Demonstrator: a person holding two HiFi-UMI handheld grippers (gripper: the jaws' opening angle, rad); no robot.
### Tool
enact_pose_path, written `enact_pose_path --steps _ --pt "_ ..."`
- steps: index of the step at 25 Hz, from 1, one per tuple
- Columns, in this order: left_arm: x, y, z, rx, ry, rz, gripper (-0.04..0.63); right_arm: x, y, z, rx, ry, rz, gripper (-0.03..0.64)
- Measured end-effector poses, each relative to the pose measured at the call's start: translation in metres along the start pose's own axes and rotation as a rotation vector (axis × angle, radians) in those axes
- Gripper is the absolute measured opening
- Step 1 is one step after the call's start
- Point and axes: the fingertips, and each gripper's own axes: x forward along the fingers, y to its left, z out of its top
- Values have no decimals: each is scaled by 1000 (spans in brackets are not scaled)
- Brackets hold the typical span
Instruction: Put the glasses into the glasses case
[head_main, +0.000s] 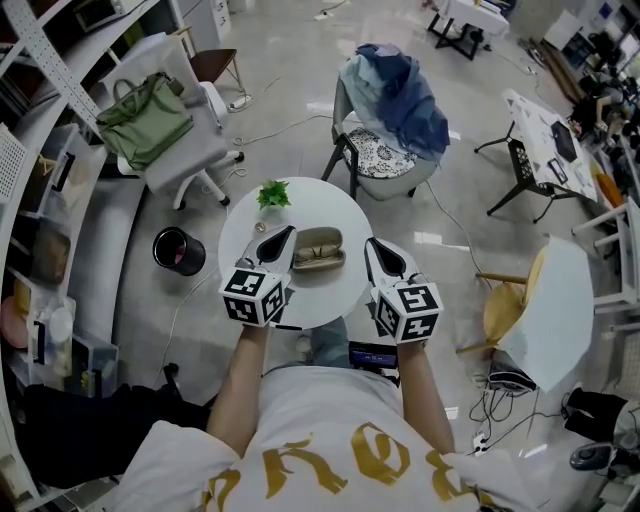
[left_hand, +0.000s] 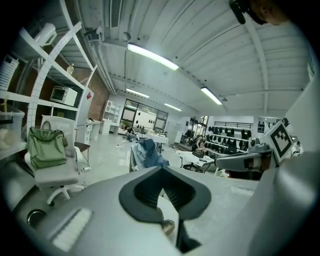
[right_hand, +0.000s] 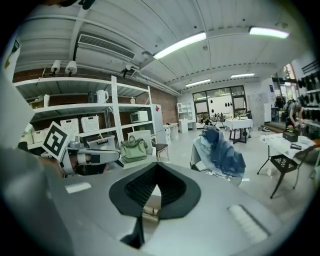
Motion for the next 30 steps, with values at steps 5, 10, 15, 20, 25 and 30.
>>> enact_pose_path --steps 5,10,15,20,25,30 --pt "-2 0 0 -3 -6 -11 0 3 4 -5 -8 15 5 25" --pt "-1 -1 -2 0 -4 -24 0 6 5 -6 -5 20 6 24" --pt "1 0 -6 -5 3 -24 0 5 3 -7 15 17 14 25" --pt "3 -2 -8 -7 5 -37 0 5 2 -8 18 17 12 25" --pt "4 -4 -10 -1 10 -50 0 5 4 -12 12 24 17 25" --pt "9 -5 -10 20 14 -61 0 7 3 -15 13 28 16 25"
